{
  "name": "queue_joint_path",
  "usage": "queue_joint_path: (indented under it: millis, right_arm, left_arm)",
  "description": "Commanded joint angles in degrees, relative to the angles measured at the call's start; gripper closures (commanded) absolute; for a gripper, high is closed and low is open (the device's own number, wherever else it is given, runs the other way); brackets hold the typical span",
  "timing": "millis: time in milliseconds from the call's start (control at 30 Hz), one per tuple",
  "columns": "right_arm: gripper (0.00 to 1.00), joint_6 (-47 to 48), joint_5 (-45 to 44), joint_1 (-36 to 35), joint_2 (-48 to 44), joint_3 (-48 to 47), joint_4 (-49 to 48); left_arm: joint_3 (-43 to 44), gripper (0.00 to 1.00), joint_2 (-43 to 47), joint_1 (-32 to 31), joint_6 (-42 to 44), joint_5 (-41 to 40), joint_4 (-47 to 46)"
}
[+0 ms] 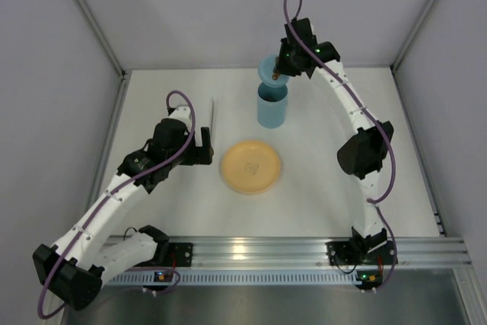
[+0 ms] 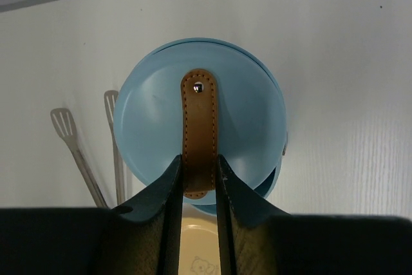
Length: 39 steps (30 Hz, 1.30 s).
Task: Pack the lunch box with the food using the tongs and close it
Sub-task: Close the box lid on the packing box.
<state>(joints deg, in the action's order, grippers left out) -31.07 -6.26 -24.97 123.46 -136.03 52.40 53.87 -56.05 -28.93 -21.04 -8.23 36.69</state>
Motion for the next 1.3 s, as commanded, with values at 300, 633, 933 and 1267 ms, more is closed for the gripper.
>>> queue_joint_path:
  millis: [300, 633, 933, 1267]
  right_arm:
    - [1.00, 0.13, 1.25, -2.45, 1.96, -3.98, 2.70]
    - [1.00, 1.01, -0.51, -3.15, 1.70, -3.90, 5.60]
    - [1.00, 2.06, -2.00, -3.33, 0.99, -2.84, 7.01]
    - [1.00, 2.94, -1.47, -3.50, 1.00, -1.70, 7.89]
  left_arm:
    - [0.01, 0.01, -0.46, 0.01, 0.56, -0.82, -0.65]
    - [0.01, 0.02, -0.46, 0.01, 0.47, -0.91, -0.65]
    - [-0.08, 0.02, -0.64, 0.01, 0.47, -0.82, -0.56]
    - [-0.08, 0.02, -0.90, 0.10, 0.38, -0.82, -0.48]
